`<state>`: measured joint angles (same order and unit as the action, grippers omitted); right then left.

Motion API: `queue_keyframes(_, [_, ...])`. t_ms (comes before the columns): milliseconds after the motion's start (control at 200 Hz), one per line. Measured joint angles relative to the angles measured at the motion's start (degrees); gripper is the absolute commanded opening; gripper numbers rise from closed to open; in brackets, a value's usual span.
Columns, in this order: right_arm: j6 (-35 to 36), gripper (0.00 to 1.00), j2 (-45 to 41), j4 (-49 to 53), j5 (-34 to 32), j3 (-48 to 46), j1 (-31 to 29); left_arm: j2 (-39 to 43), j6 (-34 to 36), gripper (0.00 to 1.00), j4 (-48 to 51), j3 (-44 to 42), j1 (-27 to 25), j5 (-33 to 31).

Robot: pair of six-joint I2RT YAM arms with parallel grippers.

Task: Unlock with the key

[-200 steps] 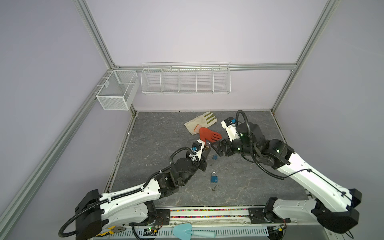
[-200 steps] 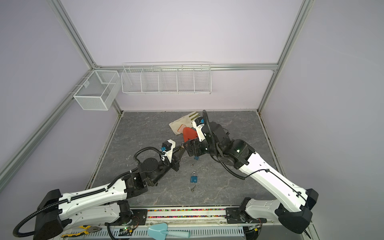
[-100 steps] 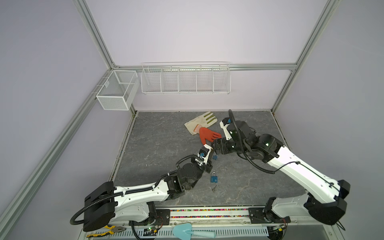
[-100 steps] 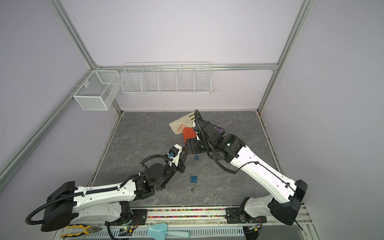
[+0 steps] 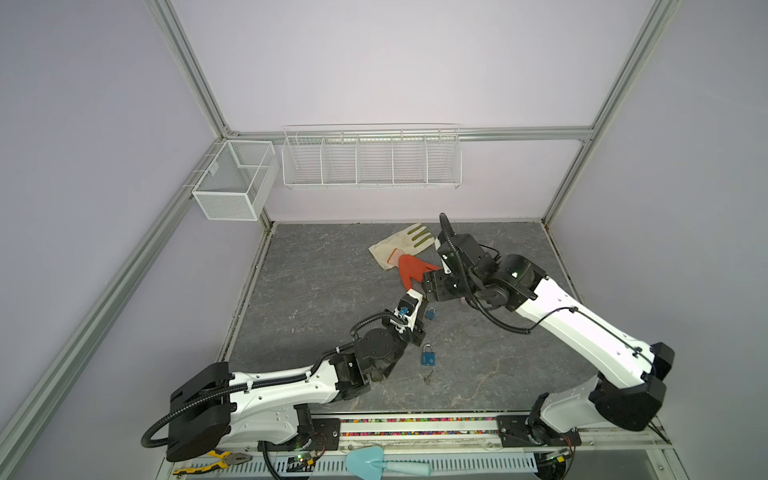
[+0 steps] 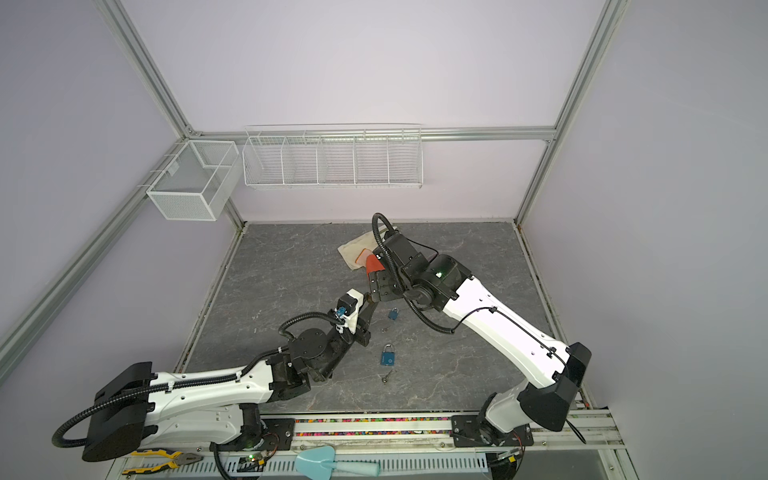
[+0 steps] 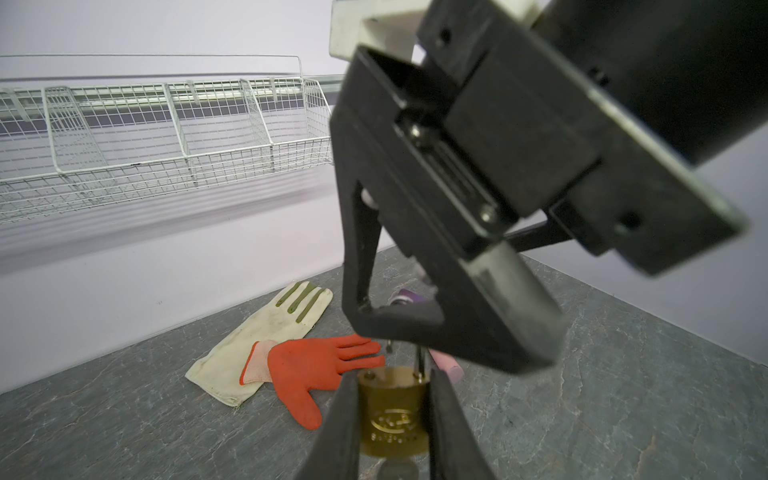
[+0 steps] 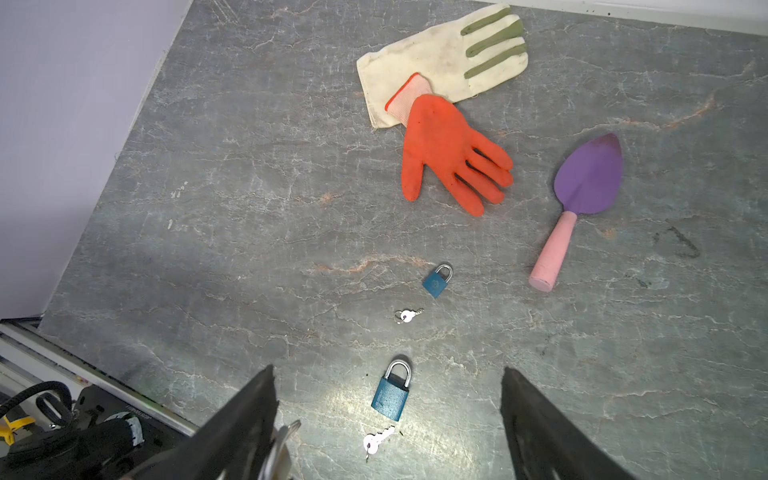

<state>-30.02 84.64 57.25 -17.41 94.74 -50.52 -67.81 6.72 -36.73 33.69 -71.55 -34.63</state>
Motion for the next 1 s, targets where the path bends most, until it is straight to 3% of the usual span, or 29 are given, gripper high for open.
queue_keyframes(560, [4.5, 0.87, 3.9, 8.9, 1.4, 8.1, -0.2, 1.6, 4.5, 0.00, -3.4, -3.4, -0.1, 2.0])
queue_keyframes(1000, [6.1, 0.88, 4.3, 10.8, 3.7, 8.0, 0.9, 3.5, 4.3, 0.00, -3.5, -4.1, -0.1, 1.5])
